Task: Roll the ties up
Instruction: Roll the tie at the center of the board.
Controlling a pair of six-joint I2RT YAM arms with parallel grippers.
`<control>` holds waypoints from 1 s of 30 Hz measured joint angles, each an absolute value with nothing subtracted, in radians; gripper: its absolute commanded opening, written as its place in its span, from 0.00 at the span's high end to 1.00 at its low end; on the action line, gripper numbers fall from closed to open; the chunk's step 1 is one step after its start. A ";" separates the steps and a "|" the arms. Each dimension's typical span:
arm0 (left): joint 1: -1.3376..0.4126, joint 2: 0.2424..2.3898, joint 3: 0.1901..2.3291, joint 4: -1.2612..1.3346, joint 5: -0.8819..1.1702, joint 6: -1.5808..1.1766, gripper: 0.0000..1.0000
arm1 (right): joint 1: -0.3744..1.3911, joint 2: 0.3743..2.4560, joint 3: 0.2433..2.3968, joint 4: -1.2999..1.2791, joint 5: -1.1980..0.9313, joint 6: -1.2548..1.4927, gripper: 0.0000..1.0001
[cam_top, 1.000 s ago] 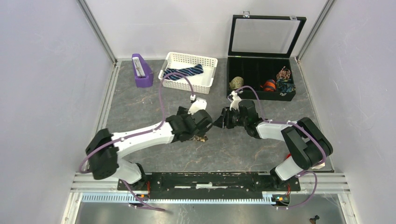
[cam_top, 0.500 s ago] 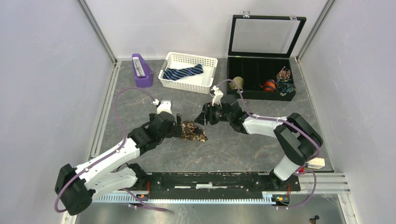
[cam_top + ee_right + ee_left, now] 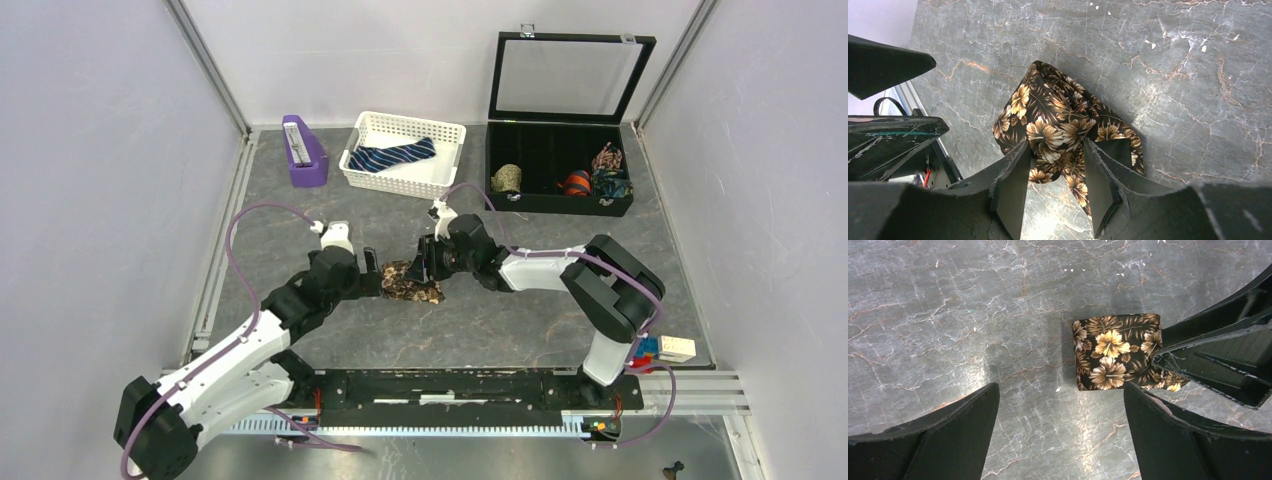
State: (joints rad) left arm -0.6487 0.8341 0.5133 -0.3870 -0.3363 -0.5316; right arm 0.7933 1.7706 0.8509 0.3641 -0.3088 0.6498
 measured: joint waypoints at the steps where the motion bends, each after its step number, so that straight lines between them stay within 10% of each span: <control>1: -0.646 0.834 0.513 -0.382 -0.332 -0.532 0.01 | 0.796 1.771 0.851 0.364 -0.308 0.651 0.52; 30: -0.500 0.918 0.328 0.060 0.034 -0.591 0.08 | 0.799 1.770 0.765 0.426 -0.293 0.638 0.63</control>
State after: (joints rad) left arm -0.4995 0.9180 0.3279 0.0597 0.0341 -0.5911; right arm 0.7986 1.7702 0.7654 0.4255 -0.2928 0.6376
